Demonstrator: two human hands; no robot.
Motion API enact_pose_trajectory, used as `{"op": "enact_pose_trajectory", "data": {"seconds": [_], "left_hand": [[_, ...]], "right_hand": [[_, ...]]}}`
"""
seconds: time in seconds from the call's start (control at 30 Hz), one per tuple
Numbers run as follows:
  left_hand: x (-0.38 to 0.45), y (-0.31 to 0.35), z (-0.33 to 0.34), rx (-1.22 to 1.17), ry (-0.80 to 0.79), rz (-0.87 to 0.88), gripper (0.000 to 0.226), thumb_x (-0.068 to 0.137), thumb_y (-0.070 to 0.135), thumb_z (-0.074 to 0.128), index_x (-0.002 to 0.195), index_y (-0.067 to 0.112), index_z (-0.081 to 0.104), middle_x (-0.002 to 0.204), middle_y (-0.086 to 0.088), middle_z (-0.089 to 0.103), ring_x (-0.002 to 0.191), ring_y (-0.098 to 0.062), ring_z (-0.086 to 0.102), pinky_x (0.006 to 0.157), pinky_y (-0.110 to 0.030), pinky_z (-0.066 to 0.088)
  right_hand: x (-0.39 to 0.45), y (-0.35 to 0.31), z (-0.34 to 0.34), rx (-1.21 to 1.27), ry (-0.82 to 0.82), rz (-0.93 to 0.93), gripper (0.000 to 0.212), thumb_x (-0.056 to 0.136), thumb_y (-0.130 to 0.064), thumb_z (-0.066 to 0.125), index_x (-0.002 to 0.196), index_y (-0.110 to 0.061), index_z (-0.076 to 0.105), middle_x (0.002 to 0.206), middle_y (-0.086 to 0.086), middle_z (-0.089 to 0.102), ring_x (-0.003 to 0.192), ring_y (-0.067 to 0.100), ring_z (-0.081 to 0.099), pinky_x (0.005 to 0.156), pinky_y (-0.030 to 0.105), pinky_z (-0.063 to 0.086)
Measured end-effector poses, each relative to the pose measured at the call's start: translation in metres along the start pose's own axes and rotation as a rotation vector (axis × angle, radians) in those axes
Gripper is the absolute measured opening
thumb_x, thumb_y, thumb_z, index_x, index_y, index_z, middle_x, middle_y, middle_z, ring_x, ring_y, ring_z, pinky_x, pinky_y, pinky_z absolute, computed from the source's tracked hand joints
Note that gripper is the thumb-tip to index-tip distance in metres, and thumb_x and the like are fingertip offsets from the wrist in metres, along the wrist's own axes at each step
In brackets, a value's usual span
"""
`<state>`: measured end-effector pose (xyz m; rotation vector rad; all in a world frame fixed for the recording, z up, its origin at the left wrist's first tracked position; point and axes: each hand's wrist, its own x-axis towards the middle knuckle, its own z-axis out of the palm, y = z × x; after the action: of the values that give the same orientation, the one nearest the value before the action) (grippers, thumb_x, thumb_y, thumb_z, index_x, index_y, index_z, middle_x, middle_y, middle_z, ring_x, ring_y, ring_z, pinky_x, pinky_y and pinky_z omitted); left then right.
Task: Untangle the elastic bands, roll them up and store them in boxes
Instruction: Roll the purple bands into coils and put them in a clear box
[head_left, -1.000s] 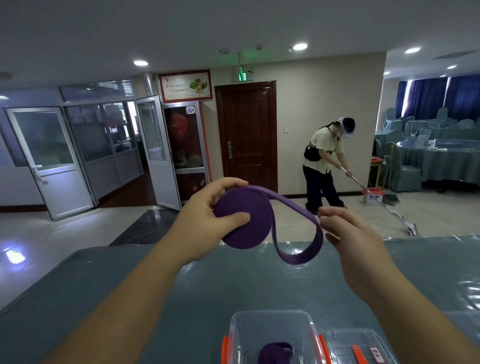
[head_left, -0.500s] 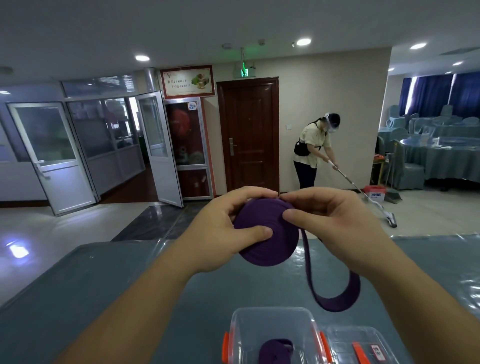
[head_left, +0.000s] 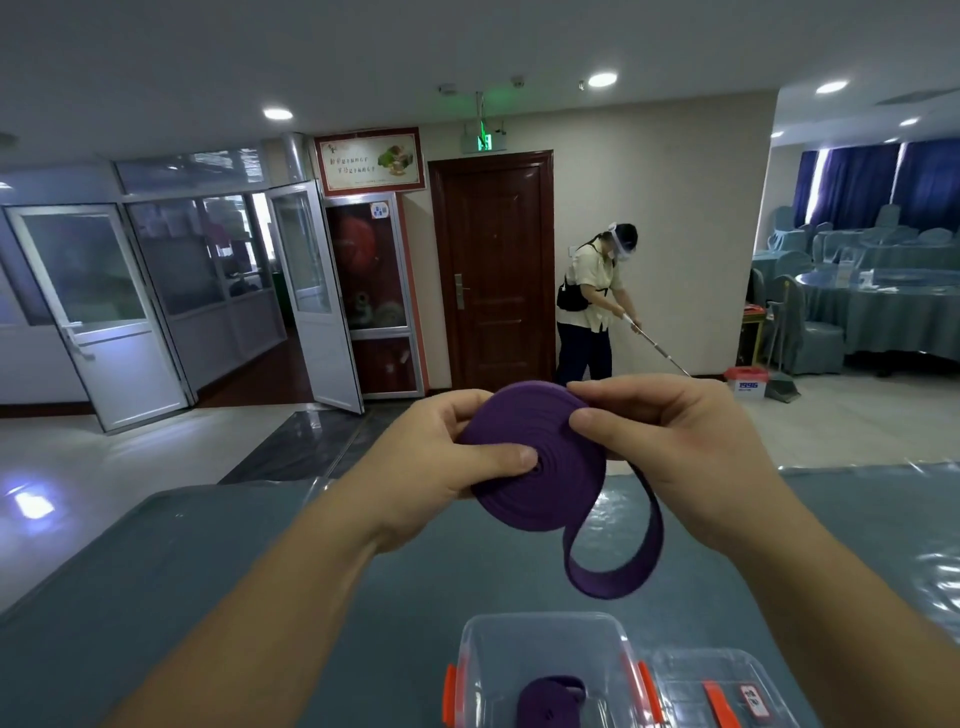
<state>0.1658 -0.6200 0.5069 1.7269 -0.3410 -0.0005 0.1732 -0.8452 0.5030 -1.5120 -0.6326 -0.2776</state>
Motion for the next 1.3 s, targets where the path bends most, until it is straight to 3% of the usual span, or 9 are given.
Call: {"op": "enact_pose_trajectory", "data": {"seconds": [0.13,0.3,0.47,0.67,0.8,1.0,1.17,1.3], "left_hand": [[-0.002,0.006,-0.004,0.097,-0.034,0.026,0.044,0.082,0.002,0.082,0.122,0.016,0.072,0.11,-0.01,0.079,0.101,-0.028,0.077,0.087,-0.04,0.062],[-0.001,-0.003,0.002,-0.132,0.116,0.022,0.058,0.071,0.015,0.084,0.127,0.011,0.069,0.115,-0.012,0.078,0.106,-0.031,0.076,0.094,-0.049,0.06],[-0.004,0.0,-0.004,-0.075,0.0,-0.048,0.057,0.073,0.008,0.084,0.128,0.009,0.07,0.118,-0.015,0.077,0.11,-0.034,0.074,0.097,-0.048,0.059],[-0.006,-0.004,0.002,-0.147,0.154,0.024,0.065,0.068,0.018,0.09,0.129,0.011,0.069,0.119,-0.013,0.077,0.11,-0.033,0.074,0.098,-0.053,0.057],[-0.009,0.0,0.004,-0.077,0.133,-0.011,0.065,0.064,0.014,0.089,0.125,0.017,0.069,0.115,-0.009,0.078,0.106,-0.031,0.076,0.094,-0.055,0.06],[-0.012,0.002,0.004,-0.066,0.169,-0.011,0.065,0.063,0.012,0.094,0.124,0.013,0.07,0.112,-0.01,0.079,0.103,-0.03,0.077,0.094,-0.054,0.061],[-0.013,0.008,-0.001,-0.041,0.056,-0.058,0.056,0.07,0.015,0.084,0.123,0.009,0.068,0.112,-0.012,0.079,0.103,-0.03,0.077,0.091,-0.046,0.062],[-0.011,0.004,0.006,-0.133,0.148,0.002,0.055,0.069,0.016,0.082,0.122,0.006,0.068,0.111,-0.013,0.079,0.102,-0.031,0.077,0.088,-0.044,0.063]], "right_hand": [[-0.002,0.004,0.005,0.034,0.016,0.006,0.028,0.071,-0.023,0.077,0.098,-0.023,0.081,0.093,0.003,0.082,0.09,0.021,0.079,0.078,0.031,0.065],[-0.002,0.007,0.005,0.148,0.057,0.07,0.04,0.074,-0.019,0.074,0.113,-0.017,0.076,0.102,0.006,0.082,0.095,0.025,0.079,0.078,0.032,0.065],[-0.007,0.011,0.007,0.12,0.058,0.104,0.039,0.073,-0.022,0.077,0.111,-0.014,0.078,0.1,0.008,0.082,0.093,0.027,0.079,0.08,0.041,0.066],[-0.01,0.013,0.01,0.258,0.151,0.14,0.036,0.08,-0.024,0.068,0.114,-0.013,0.076,0.102,0.01,0.081,0.093,0.027,0.079,0.076,0.031,0.064],[-0.013,0.014,0.011,0.23,0.164,0.15,0.034,0.079,-0.023,0.069,0.111,-0.014,0.076,0.1,0.008,0.081,0.093,0.027,0.079,0.077,0.033,0.065],[-0.017,0.012,0.011,0.172,0.129,0.135,0.031,0.084,-0.018,0.071,0.114,-0.017,0.077,0.101,0.005,0.082,0.093,0.024,0.079,0.077,0.034,0.064],[-0.018,0.009,0.007,0.162,0.13,0.127,0.029,0.077,-0.021,0.073,0.106,-0.017,0.078,0.096,0.006,0.082,0.087,0.026,0.08,0.07,0.029,0.063],[-0.017,0.009,0.006,0.227,0.241,0.128,0.026,0.087,-0.024,0.069,0.108,-0.013,0.079,0.098,0.01,0.081,0.093,0.029,0.078,0.08,0.039,0.061]]}}
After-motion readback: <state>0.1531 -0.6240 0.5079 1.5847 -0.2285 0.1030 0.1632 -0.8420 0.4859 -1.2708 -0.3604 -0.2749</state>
